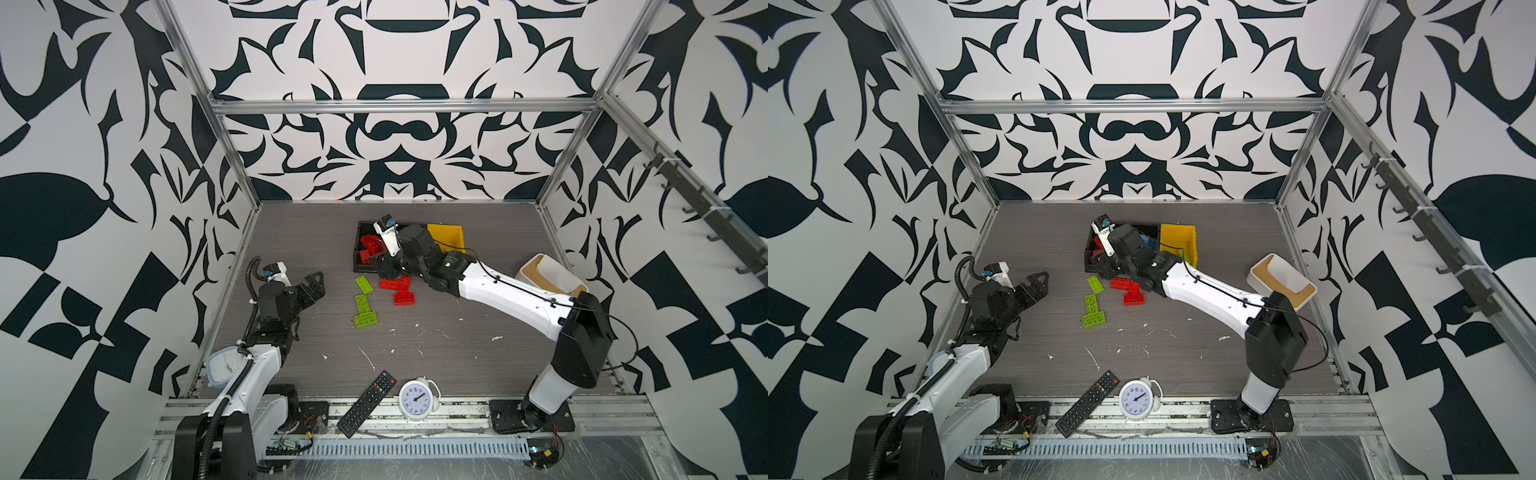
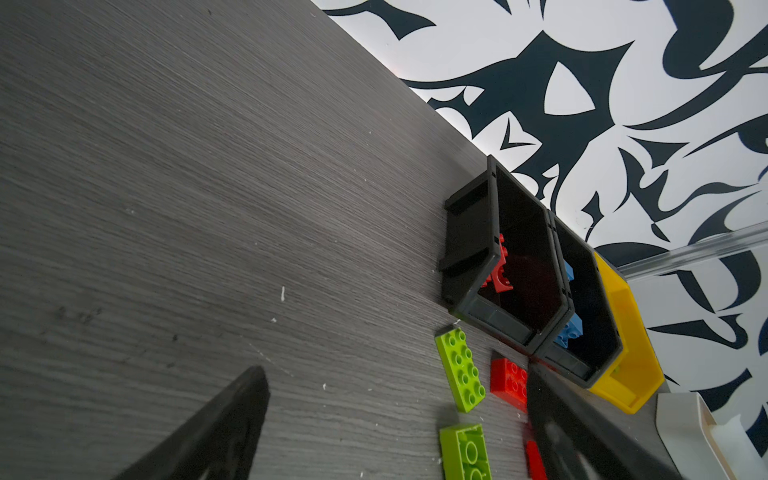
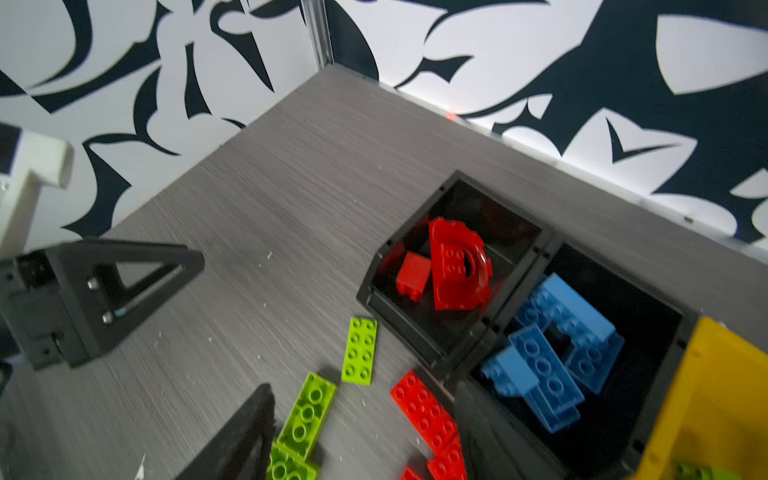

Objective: Sort the legos into containers by color
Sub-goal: 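Move the right gripper toward the robot over the loose red bricks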

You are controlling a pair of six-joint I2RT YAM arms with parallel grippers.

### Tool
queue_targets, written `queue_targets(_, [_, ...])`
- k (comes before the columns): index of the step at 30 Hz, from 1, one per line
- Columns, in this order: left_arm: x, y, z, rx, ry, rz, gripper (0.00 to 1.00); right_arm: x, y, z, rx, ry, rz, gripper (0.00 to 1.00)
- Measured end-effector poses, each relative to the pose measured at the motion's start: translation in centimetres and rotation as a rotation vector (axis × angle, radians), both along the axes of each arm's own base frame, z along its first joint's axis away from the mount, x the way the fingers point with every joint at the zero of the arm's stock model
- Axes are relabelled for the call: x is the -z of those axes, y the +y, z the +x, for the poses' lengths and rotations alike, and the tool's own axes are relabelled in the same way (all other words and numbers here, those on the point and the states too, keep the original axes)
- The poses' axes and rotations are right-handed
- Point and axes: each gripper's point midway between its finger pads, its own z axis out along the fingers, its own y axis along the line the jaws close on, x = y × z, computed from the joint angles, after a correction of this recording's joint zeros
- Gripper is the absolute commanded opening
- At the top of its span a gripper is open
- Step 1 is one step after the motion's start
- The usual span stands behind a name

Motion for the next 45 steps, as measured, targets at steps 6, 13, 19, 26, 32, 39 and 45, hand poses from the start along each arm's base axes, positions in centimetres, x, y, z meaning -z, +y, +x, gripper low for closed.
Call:
queue_targets(6, [-0.4,-0.7,0.1,0.036,-0.016,-0.014,0.99,6.8,-4.4,-2.3,0.098,0.123,-0.111,0.76])
queue_targets(13, [-0.3,-0.8,0.1,0.046,-0.017,-0.018,0.99,10.2,-6.6,-3.0,0.174,0.17,-0.171,0.81])
queue_targets(19, [-0.3,-0.8,0.1,0.046,-0.017,-0.018,0.99,10.9,-6.5,-2.4,0.203,0.173,-0.165,0.84])
queue_targets(26, [-0.3,-0.8,0.1,0.046,-0.017,-0.018,0.99,14.0,-6.4,-2.3,0.217,0.219,-0.215,0.85])
queue_targets(32, [-0.3,-0.8,0.1,0.046,-0.017,-0.018,0.99,16.3,-5.8,-1.8,0.217,0.25,-0.255,0.86])
queue_targets(39, [-0.3,-0.8,0.1,0.046,-0.014,-0.018,0.99,17.7,-5.1,-1.2,0.217,0.264,-0.268,0.86])
queue_targets(45, [-0.2,-0.8,0.1,0.045,-0.011,-0.017,0.99,18.5,-4.5,-0.6,0.216,0.267,-0.27,0.85])
